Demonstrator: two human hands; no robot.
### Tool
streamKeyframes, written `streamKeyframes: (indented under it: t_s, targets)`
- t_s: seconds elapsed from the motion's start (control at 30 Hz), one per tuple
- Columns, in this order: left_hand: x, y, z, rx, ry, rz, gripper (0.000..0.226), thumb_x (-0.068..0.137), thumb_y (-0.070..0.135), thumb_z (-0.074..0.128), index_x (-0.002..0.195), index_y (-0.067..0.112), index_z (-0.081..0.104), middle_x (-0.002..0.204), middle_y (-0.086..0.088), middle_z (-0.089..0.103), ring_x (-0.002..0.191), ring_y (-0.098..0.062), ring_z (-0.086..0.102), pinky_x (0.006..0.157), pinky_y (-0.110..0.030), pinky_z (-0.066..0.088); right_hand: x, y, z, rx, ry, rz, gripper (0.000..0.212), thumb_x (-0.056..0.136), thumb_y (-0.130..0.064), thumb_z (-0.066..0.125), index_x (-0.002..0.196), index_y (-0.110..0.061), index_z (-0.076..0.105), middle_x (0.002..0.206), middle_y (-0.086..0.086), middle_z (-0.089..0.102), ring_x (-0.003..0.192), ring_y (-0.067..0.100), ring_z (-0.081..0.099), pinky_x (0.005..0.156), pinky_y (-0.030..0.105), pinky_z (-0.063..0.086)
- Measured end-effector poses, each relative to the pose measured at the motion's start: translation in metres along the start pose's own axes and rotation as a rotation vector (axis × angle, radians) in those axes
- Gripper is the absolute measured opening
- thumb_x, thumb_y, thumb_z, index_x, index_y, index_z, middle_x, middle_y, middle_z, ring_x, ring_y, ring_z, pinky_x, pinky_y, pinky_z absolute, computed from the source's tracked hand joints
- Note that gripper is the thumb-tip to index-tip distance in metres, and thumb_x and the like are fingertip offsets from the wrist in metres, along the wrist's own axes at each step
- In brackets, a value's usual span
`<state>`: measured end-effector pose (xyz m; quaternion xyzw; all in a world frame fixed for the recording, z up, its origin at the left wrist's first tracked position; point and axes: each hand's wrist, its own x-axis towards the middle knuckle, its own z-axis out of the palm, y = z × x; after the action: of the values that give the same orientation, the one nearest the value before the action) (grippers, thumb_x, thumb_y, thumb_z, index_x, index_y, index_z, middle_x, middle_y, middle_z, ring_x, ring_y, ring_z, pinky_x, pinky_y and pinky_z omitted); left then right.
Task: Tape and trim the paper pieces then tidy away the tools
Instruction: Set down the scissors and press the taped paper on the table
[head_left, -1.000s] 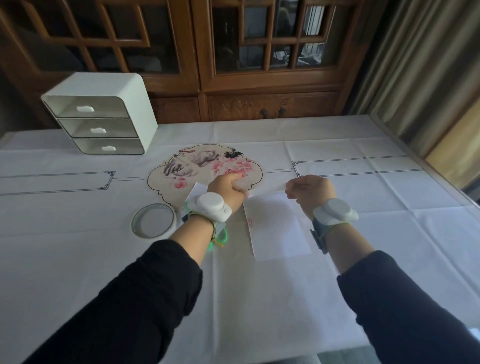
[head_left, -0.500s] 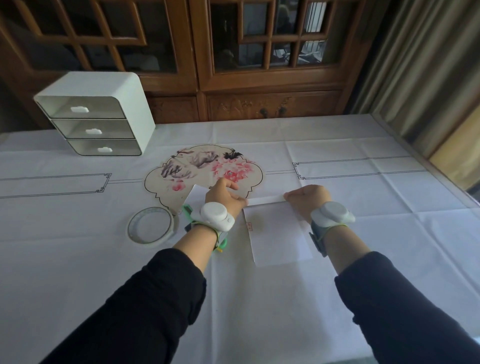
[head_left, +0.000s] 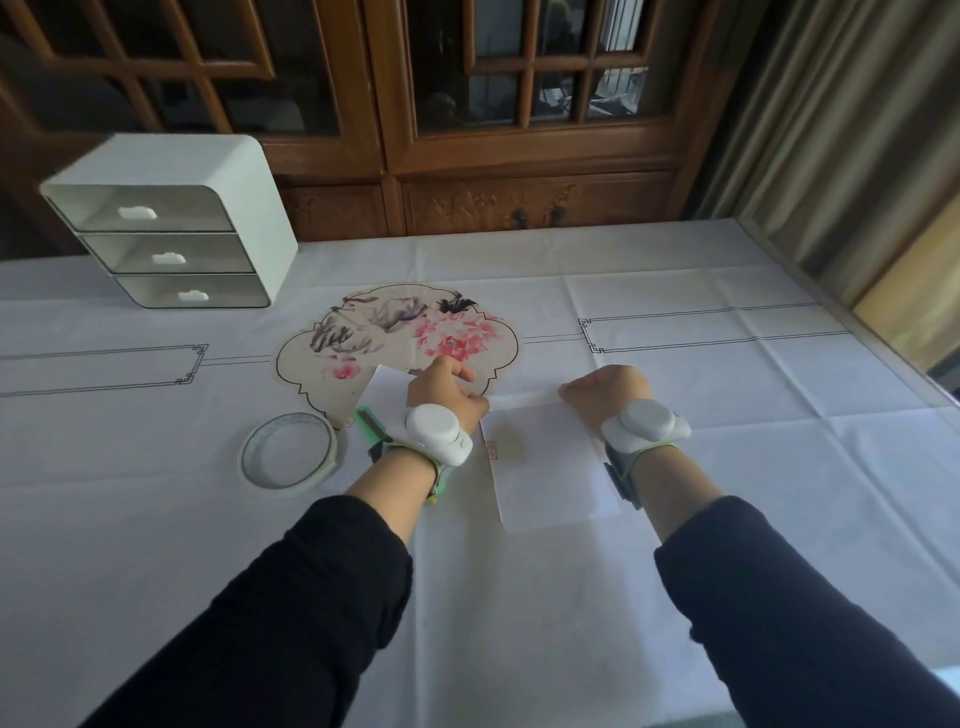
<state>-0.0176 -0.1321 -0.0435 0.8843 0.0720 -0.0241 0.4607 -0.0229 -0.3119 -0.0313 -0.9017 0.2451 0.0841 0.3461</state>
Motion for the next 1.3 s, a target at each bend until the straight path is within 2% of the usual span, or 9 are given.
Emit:
streamKeyframes:
  t_s: [0.17,0.27,0.4,0.57,0.67,0.8,0.9,1.03,1.3]
  targets:
    - [0.003,0.002,0.001,0.064,-0.015,-0.006,0.030,0.074,0.011,0.066,0.103,0.009,0.059,0.092,-0.009,0.067,0.086,-0.026,0.060,0.072,-0.025,0.042,-0.001,0.001,0.000,-0.022,-0.013,-0.034,0.027,0.085,-0.028,0.053,0.100,-0.012,0.069,0.081,0.008,0.061,0.070,0.020,0.047,0.054,0.020,0.029]
    - [0.003,0.005,0.002,0.089,-0.020,0.004,0.028,0.075,0.009,0.065,0.103,0.008,0.058,0.095,-0.012,0.067,0.077,-0.024,0.055,0.068,-0.025,0.040,-0.002,0.001,0.002,-0.052,-0.001,-0.066,0.020,0.085,-0.027,0.052,0.081,-0.013,0.066,0.075,0.004,0.049,0.067,0.022,0.039,0.050,0.020,0.026]
    - [0.002,0.007,0.003,0.106,-0.018,0.012,0.026,0.075,0.008,0.065,0.100,0.008,0.058,0.093,-0.013,0.066,0.069,-0.023,0.053,0.064,-0.024,0.040,-0.003,0.002,0.006,-0.062,0.047,-0.089,0.024,0.087,-0.029,0.053,0.083,-0.010,0.067,0.076,0.006,0.054,0.067,0.022,0.041,0.050,0.019,0.028]
    - [0.005,0.008,-0.002,0.152,-0.049,0.003,0.022,0.075,0.009,0.066,0.097,0.008,0.063,0.100,-0.011,0.068,0.078,-0.022,0.053,0.068,-0.024,0.040,0.000,0.004,0.007,0.040,0.083,-0.111,0.017,0.084,-0.033,0.063,0.087,-0.016,0.060,0.106,0.007,0.063,0.085,0.028,0.058,0.068,0.026,0.042]
    - [0.005,0.008,-0.005,0.174,-0.057,-0.008,0.019,0.074,0.011,0.067,0.093,0.010,0.066,0.100,-0.009,0.070,0.083,-0.023,0.057,0.071,-0.022,0.040,-0.001,0.004,0.005,0.053,0.086,-0.094,0.032,0.083,-0.036,0.065,0.105,-0.014,0.056,0.112,0.006,0.061,0.090,0.027,0.057,0.070,0.026,0.039]
    - [0.003,0.009,-0.003,0.172,-0.018,-0.019,0.015,0.077,0.009,0.061,0.091,0.011,0.067,0.099,-0.007,0.071,0.096,-0.025,0.062,0.074,-0.022,0.042,-0.004,0.002,0.009,-0.009,0.108,-0.088,0.035,0.086,-0.047,0.055,0.105,-0.018,0.056,0.114,0.005,0.060,0.098,0.029,0.061,0.072,0.028,0.041]
    - [0.000,0.008,0.002,0.166,0.039,0.004,0.014,0.077,0.008,0.056,0.086,0.012,0.065,0.096,-0.008,0.070,0.094,-0.029,0.062,0.074,-0.027,0.046,-0.008,-0.005,0.015,-0.080,0.141,-0.065,0.058,0.081,-0.062,0.051,0.111,-0.012,0.054,0.116,0.006,0.055,0.100,0.031,0.060,0.074,0.030,0.041]
    - [-0.005,0.007,0.008,0.227,0.026,0.029,0.014,0.076,0.030,0.067,0.073,0.023,0.055,0.091,-0.004,0.070,0.094,-0.028,0.061,0.080,-0.037,0.052,-0.013,-0.009,0.024,-0.227,0.199,-0.104,0.080,0.066,-0.075,0.059,0.113,-0.012,0.048,0.114,0.005,0.051,0.101,0.029,0.060,0.071,0.031,0.039]
    - [0.001,0.002,0.006,0.228,0.004,0.062,0.013,0.075,0.029,0.073,0.078,0.020,0.065,0.076,0.002,0.062,0.090,-0.026,0.062,0.080,-0.035,0.052,-0.004,-0.002,0.015,-0.121,0.106,-0.088,0.057,0.078,-0.059,0.061,0.114,-0.015,0.054,0.120,0.004,0.051,0.100,0.028,0.060,0.073,0.030,0.041]
